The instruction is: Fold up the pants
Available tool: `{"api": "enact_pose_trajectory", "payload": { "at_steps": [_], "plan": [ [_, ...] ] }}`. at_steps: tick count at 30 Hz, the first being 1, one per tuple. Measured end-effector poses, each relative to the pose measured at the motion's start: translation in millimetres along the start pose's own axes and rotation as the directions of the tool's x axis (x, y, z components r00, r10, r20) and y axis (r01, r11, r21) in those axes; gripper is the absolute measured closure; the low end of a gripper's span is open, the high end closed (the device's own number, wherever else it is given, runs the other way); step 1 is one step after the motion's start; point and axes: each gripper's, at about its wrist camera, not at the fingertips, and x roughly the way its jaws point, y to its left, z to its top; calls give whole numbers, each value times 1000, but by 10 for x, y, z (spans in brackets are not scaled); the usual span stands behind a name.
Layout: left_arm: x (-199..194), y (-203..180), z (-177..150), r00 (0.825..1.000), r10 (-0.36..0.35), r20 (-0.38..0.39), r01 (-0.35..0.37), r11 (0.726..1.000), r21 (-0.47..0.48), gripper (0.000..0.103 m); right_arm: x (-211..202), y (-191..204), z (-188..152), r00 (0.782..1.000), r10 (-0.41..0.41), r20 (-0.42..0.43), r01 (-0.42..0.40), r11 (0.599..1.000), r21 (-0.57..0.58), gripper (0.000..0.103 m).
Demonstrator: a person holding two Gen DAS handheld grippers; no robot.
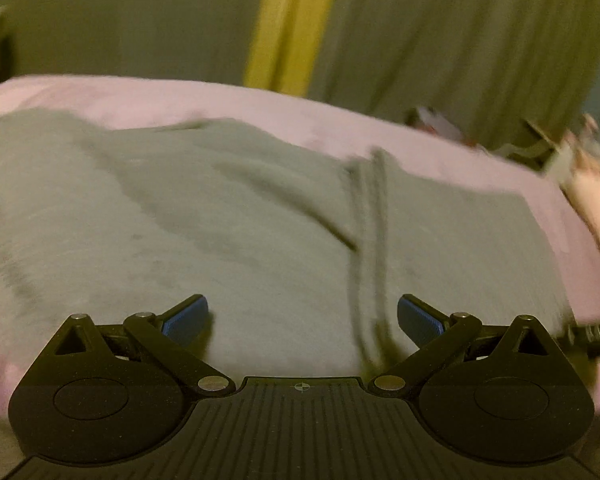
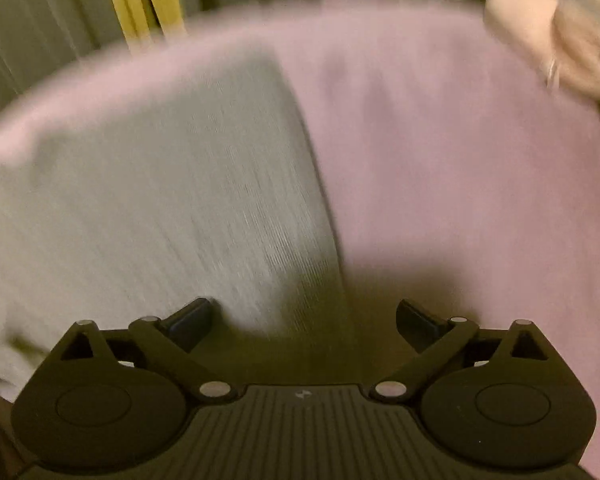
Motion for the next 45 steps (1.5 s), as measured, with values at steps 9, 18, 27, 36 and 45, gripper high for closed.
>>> {"api": "enact_pose_trajectory", "payload": {
  "at_steps": [9, 18, 27, 36, 45],
  "plan": [
    [303, 25, 169, 996, -60, -73, 56, 997, -51, 0, -392, -325, 53, 933, 37, 357, -102, 981, 166, 4],
    [690, -155, 269, 987, -110, -118, 105, 993, -47, 10, -474, -360, 62, 878, -84, 471, -2, 984, 178, 4],
    [746, -131, 267, 963, -244, -114, 235, 968, -88, 79, -368, -135, 59, 866, -53, 497, 11, 996, 88, 4],
    [319, -183, 457, 974, -225, 35, 226, 974, -35, 84, -395, -210, 62, 841, -34, 540, -39, 992, 124, 4],
    [375, 149, 282, 998, -18, -67, 12, 995, -96, 60, -365, -166, 76, 849, -26, 527, -36, 994, 106, 4]
  ]
}}
